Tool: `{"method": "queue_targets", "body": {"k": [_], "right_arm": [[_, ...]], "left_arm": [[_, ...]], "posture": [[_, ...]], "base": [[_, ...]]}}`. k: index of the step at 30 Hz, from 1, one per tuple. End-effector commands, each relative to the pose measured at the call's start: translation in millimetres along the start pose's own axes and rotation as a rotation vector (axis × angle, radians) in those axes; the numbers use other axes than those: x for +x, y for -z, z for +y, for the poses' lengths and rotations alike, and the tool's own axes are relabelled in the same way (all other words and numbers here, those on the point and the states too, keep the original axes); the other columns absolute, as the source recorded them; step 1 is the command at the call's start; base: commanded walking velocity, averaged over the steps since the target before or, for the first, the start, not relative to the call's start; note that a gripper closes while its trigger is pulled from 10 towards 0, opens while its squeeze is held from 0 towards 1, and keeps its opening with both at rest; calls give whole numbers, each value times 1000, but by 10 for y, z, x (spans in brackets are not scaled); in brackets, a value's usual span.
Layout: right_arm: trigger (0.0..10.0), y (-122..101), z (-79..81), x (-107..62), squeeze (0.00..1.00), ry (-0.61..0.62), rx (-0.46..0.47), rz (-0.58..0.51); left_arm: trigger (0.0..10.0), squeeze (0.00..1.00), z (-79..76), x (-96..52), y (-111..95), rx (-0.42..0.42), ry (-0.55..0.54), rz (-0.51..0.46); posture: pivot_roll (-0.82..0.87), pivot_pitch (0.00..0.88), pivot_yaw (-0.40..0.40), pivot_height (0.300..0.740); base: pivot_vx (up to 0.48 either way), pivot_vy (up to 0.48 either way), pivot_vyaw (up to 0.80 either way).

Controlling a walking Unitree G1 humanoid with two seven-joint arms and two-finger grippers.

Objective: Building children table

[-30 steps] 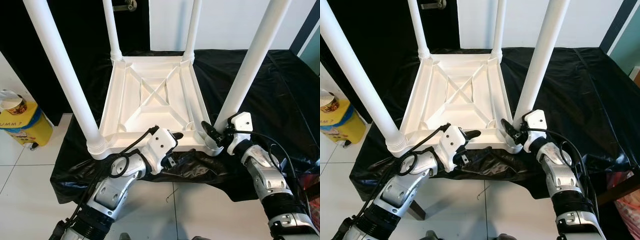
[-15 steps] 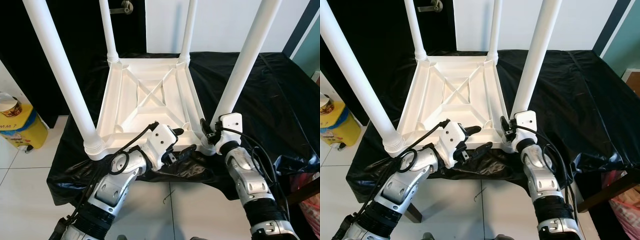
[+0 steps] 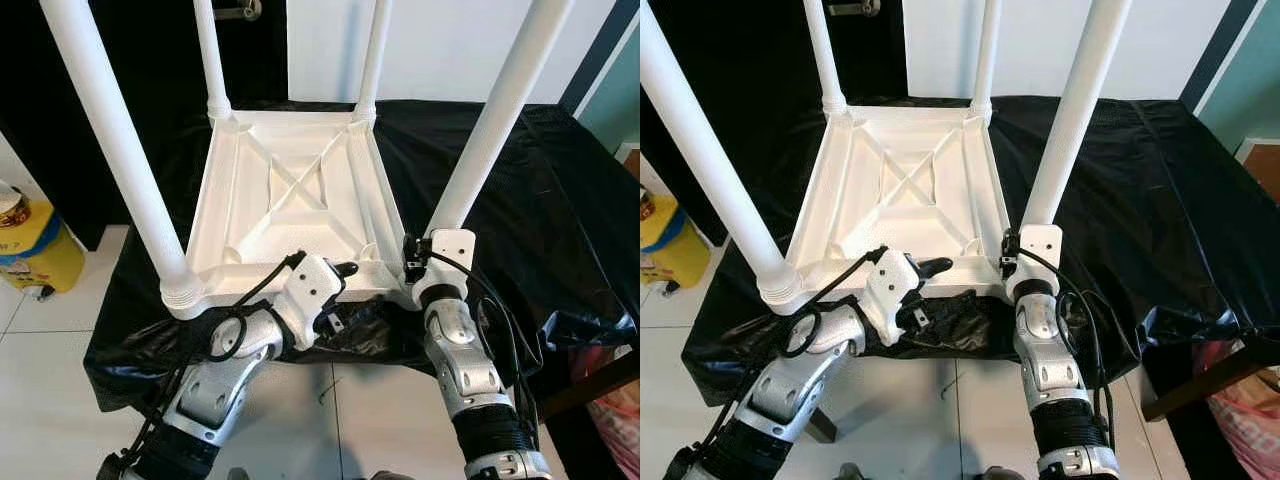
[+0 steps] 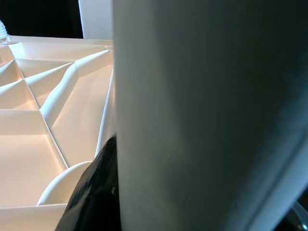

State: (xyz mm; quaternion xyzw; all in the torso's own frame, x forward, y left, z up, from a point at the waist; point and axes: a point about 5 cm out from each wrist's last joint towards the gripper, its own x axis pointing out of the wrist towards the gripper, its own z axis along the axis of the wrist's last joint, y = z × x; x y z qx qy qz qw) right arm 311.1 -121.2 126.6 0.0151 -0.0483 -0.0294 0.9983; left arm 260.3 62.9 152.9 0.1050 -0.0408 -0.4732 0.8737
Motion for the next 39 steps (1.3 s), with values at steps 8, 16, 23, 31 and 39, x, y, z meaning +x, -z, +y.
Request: {"method": "queue_targets", "body": {"k": [8, 16, 23, 31, 39], "right_arm": [[10000, 96, 180, -54, 0, -42, -23, 66], [10000, 3, 149, -19, 1000, -59, -11, 8], [10000, -27, 113, -18, 1000, -151, 8, -19], [10000, -28, -25, -6, 0, -334, -3, -27], [10000, -21, -218, 14, 0, -512, -55, -13]], "left_arm": [[10000, 0, 41, -13, -32, -1, -37, -2], [10000, 0, 54, 8, -59, 4, -37, -6], [10000, 0, 63, 15, -66, 7, -39, -7], [10000, 0, 76, 13, -71, 11, -43, -8], [10000, 0, 86, 7, -71, 15, -43, -8]], "posture": [[46, 76, -69, 740], [36, 66, -68, 740], [37, 62, -73, 740], [38, 51, -75, 740], [37, 41, -71, 740]], "base": [[0, 0, 0], [0, 0, 0], [0, 0, 0], [0, 0, 0], [0, 0, 0]]}}
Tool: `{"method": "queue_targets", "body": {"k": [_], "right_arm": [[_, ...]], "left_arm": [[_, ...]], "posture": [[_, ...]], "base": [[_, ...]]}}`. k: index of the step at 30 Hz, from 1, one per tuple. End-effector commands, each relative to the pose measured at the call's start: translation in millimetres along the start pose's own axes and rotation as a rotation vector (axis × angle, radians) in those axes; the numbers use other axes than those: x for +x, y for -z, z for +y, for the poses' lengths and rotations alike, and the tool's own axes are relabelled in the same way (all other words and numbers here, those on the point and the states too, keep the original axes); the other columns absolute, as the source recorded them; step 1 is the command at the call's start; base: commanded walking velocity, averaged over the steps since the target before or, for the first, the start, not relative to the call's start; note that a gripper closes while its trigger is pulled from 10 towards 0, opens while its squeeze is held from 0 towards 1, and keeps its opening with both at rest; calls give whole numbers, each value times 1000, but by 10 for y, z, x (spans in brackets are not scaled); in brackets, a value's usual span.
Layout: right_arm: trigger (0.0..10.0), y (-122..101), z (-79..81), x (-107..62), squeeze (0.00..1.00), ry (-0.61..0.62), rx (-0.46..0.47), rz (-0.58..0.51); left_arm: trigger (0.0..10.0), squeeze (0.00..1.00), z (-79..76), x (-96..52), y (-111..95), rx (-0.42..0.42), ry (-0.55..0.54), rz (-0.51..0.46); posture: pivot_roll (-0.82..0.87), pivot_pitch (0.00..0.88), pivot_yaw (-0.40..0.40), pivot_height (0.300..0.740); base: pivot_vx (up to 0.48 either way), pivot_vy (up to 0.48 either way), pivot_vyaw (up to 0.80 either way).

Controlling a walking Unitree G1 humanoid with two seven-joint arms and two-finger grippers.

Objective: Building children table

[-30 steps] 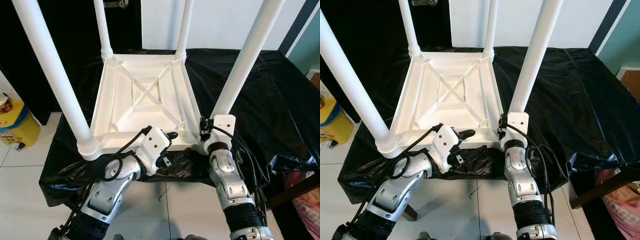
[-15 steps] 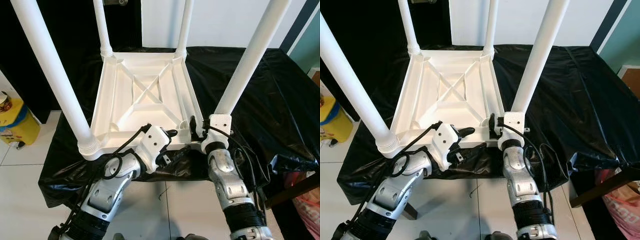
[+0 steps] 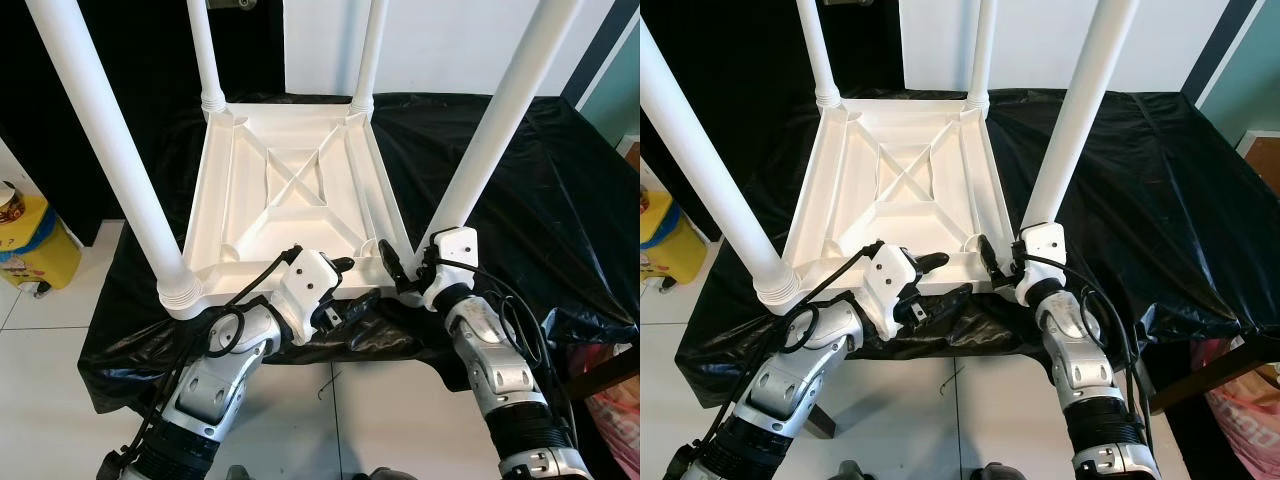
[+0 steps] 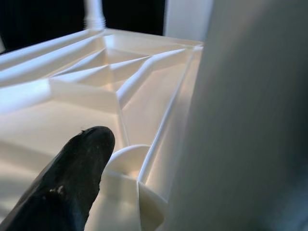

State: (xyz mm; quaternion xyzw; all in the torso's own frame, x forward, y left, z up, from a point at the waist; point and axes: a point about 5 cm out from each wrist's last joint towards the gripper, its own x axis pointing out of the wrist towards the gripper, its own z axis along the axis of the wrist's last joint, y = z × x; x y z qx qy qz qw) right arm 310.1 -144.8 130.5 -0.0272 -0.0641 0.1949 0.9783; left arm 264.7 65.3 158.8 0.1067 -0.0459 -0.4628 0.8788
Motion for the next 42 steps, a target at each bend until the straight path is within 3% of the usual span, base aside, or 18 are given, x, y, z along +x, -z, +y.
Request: {"method": "queue_targets", "body": {"k": [1, 9, 24, 28, 32, 37, 42], "right_arm": [[10000, 35, -27, -7, 0, -98, 6, 26], [10000, 47, -198, 11, 0, -214, -11, 67], [10000, 89, -202, 117, 0, -386, -50, 133], [10000, 82, -250, 131, 0, -358, -12, 121], [10000, 99, -337, 121, 0, -262, 114, 91], [10000, 184, -312, 52, 0, -247, 188, 95], [10000, 224, -278, 10, 0, -251, 201, 92]], "left_arm": [[10000, 0, 26, 2, -23, 9, -18, -2], [10000, 0, 24, 3, -24, 11, -8, -1], [10000, 0, 18, -7, -28, 12, 1, 3], [10000, 0, 17, -9, -31, 12, -3, 2], [10000, 0, 16, -12, -32, 10, -10, 2], [10000, 0, 10, -18, -25, 7, -11, 3], [10000, 0, 17, -16, -25, 5, -8, 4]], "posture": [[37, 41, -71, 740], [36, 34, -56, 740], [47, 36, -53, 740], [50, 41, -62, 740], [50, 44, -64, 740], [44, 50, -59, 740], [38, 54, -55, 740]], "base": [[0, 0, 0], [0, 0, 0], [0, 0, 0], [0, 0, 0], [0, 0, 0], [0, 0, 0], [0, 0, 0]]}}
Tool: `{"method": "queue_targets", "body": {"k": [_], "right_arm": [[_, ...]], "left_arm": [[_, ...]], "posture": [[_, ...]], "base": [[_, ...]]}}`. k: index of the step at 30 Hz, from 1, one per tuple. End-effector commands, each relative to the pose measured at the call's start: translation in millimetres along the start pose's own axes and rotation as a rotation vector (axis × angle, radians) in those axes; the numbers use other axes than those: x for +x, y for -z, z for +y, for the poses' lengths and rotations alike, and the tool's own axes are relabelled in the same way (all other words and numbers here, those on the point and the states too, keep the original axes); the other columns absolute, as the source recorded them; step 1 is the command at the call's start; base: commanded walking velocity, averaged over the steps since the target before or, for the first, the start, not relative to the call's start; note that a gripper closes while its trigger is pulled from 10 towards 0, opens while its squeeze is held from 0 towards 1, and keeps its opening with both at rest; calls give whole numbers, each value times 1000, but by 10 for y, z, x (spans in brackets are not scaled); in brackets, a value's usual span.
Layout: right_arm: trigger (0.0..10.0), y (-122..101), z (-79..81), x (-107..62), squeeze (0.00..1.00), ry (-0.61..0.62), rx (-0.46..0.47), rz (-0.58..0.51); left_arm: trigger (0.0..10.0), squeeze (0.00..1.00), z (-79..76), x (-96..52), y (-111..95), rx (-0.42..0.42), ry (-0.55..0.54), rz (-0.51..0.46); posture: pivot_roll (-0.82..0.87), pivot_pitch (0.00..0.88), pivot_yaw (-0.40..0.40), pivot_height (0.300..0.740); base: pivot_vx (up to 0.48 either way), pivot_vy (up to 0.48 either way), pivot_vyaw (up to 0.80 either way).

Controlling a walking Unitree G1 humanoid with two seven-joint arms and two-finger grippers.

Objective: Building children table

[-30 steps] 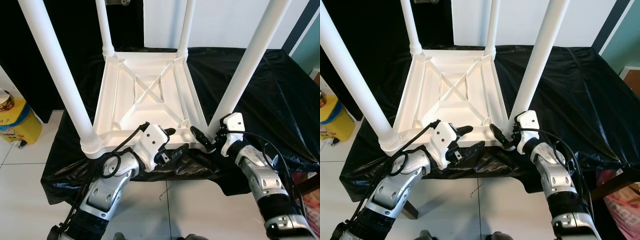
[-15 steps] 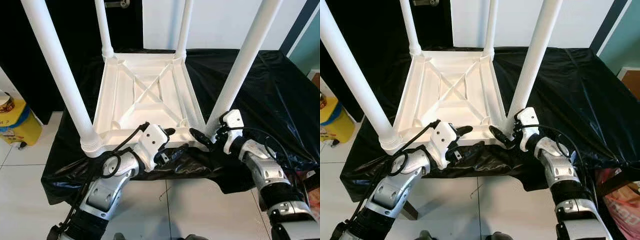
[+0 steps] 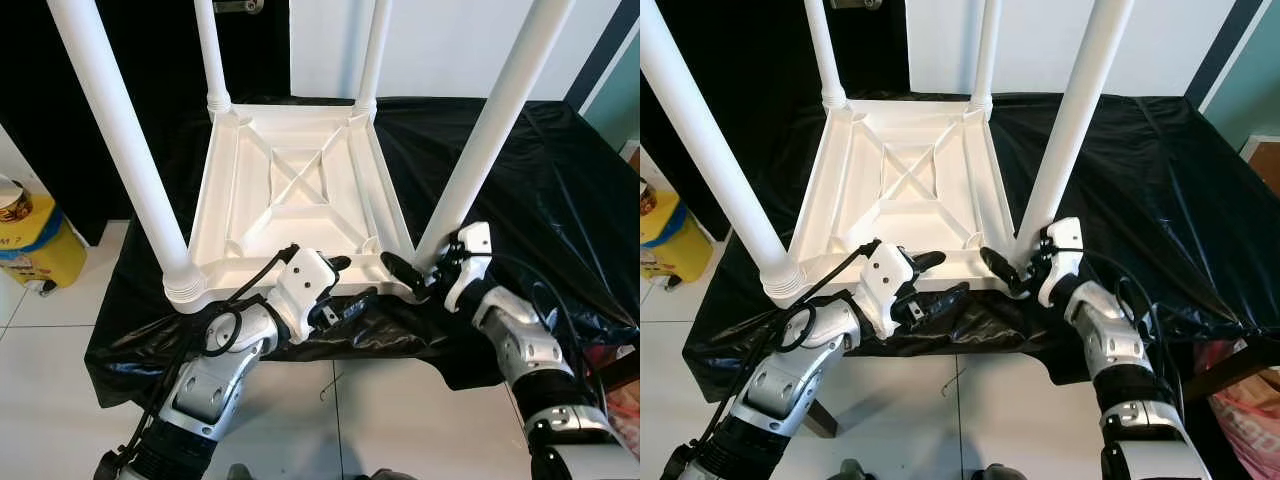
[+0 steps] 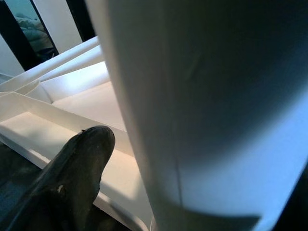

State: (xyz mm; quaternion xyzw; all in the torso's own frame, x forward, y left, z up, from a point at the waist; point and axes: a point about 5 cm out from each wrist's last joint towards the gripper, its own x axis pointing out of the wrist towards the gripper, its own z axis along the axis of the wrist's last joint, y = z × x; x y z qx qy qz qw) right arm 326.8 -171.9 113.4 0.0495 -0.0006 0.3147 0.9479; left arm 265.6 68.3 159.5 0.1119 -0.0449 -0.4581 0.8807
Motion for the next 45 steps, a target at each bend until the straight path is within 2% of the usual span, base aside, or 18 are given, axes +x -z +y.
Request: {"method": "queue_targets", "body": {"k": [1, 2, 4, 5, 6, 7, 10, 14, 18, 19, 20, 21, 30, 39, 40, 42, 45], "right_arm": [[10000, 30, 20, -12, 0, -10, 12, 7], [10000, 30, 20, -12, 0, -10, 12, 7], [10000, 18, 29, -16, 0, -11, -115, 14], [10000, 18, 29, -16, 0, -11, -115, 14], [10000, 6, 34, -13, 0, -16, -171, 15], [10000, 6, 34, -13, 0, -16, -171, 15], [10000, -78, -5, 5, 0, -8, -290, -1], [10000, -119, -20, 22, 0, -13, -325, -6], [10000, -127, -29, 39, 0, -32, -321, 7], [706, -117, -34, 42, 0, -44, -313, 18], [706, -117, -34, 42, 0, -44, -313, 18], [0, -94, -38, 40, 0, -52, -297, 33], [0, 49, -42, 5, 0, -30, -254, 71], [0, 79, -53, -5, 0, 9, -222, 67], [10000, 110, -46, -6, 0, 88, -210, 71], [10000, 178, 68, -2, 0, 228, -166, 65], [10000, 213, 152, -7, 0, 291, -135, 58]], "left_arm": [[10000, 0, -8, 3, -24, -3, 2, -4], [10000, 0, -8, 3, -24, -3, 2, -4], [10000, 0, -8, 9, -26, -3, 4, -5], [10000, 0, -8, 9, -26, -3, 4, -5], [10000, 0, -11, 13, -26, -4, 5, -5], [10000, 0, -11, 13, -26, -4, 5, -5], [10000, 0, -10, 20, -28, -5, 6, -7], [10000, 0, -12, 21, -30, -5, 5, -7], [10000, 0, -18, 20, -32, -5, 5, -8], [10000, 0, -19, 18, -33, -6, 4, -8], [10000, 0, -19, 18, -33, -6, 4, -8], [10000, 0, -19, 15, -33, -6, 2, -9], [10000, 0, -33, 5, -35, -11, -3, -10], [10000, 0, -56, 5, -27, -12, 2, -8], [10000, 0, -75, 5, -25, -19, 4, -8], [10000, 0, -116, 2, -11, -32, 11, -5], [10000, 0, -133, 3, -4, -37, 15, -3]], "posture": [[38, 54, -55, 740], [38, 54, -55, 740], [33, 56, -51, 740], [33, 56, -51, 740], [32, 55, -51, 740], [32, 55, -51, 740], [34, 55, -54, 740], [36, 55, -55, 740], [39, 57, -58, 740], [42, 56, -59, 740], [42, 56, -59, 740], [42, 56, -59, 740], [47, 60, -66, 740], [45, 62, -69, 740], [42, 77, -69, 740], [28, 90, -62, 740], [26, 94, -63, 740]], "base": [[0, 0, 0], [0, 0, 0], [0, 0, 0], [0, 0, 0], [0, 0, 0], [0, 0, 0], [0, 0, 0], [0, 0, 0], [0, 0, 0], [0, 0, 0], [0, 0, 0], [0, 0, 0], [0, 0, 0], [0, 0, 0], [0, 0, 0], [0, 0, 0], [0, 0, 0]]}}
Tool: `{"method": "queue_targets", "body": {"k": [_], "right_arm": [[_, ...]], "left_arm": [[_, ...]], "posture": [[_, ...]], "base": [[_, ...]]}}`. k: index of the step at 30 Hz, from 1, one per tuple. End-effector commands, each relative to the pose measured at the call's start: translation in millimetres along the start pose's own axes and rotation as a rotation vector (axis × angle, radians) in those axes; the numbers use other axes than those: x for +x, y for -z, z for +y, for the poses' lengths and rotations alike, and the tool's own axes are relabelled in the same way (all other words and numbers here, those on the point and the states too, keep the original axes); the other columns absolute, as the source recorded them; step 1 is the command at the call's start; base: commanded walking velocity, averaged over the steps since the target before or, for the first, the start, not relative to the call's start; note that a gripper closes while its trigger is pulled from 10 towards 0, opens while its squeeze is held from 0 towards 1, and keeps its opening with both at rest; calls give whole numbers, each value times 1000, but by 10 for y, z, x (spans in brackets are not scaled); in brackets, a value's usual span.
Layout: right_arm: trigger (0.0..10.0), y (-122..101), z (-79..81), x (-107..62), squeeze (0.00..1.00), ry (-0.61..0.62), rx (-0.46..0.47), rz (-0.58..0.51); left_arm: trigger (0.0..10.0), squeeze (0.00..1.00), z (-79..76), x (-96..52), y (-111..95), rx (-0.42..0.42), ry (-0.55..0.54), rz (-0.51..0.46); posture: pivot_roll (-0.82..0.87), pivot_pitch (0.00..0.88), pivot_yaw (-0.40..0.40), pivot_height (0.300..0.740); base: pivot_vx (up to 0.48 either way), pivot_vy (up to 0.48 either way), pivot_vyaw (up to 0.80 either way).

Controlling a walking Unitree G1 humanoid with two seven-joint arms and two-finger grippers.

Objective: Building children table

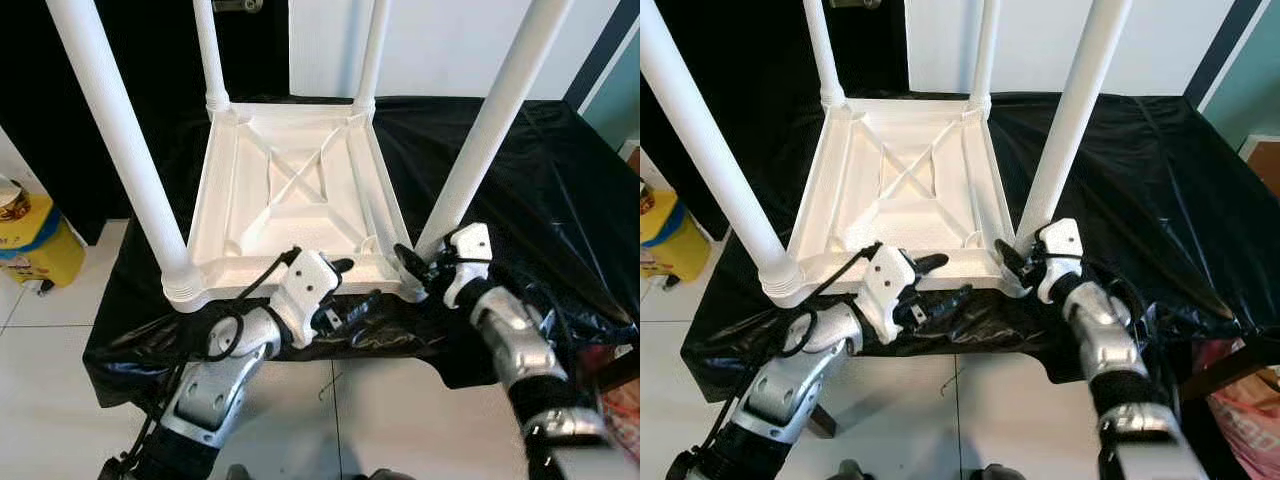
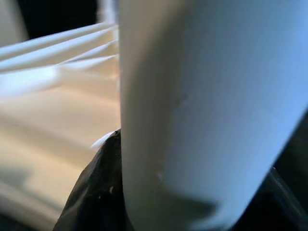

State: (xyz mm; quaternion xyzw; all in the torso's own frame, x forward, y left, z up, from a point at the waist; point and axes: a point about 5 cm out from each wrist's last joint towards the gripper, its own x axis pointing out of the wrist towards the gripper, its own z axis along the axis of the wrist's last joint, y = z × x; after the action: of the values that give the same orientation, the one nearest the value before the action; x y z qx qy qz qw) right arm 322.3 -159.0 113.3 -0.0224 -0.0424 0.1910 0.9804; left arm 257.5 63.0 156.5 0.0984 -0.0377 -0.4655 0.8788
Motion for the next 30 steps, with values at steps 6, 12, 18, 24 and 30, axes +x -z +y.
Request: {"method": "queue_targets", "body": {"k": [6, 12, 18, 24, 30], "right_arm": [[10000, 265, 126, -153, 0, 186, 59, 124], [10000, 306, 252, -243, 0, 384, 84, 144], [10000, 240, 381, -276, 0, 460, 116, 129], [10000, 185, 366, -318, 0, 477, 67, 118], [10000, 118, 368, -308, 1000, 426, 42, 79]], "left_arm": [[10000, 0, -46, 30, -18, -12, 6, -4], [10000, 0, -68, 59, -17, -18, 23, -8], [10000, 0, -97, 79, -21, -25, 32, -12], [10000, 0, -69, 70, -23, -20, 37, -10], [10000, 0, -39, 79, -33, -7, 46, -7]], "posture": [[10, 102, -56, 740], [-5, 109, -55, 740], [-12, 111, -54, 740], [-15, 108, -45, 740], [-9, 96, -17, 740]], "base": [[0, 0, 0], [0, 0, 0], [0, 0, 0], [0, 0, 0], [0, 0, 0]]}}
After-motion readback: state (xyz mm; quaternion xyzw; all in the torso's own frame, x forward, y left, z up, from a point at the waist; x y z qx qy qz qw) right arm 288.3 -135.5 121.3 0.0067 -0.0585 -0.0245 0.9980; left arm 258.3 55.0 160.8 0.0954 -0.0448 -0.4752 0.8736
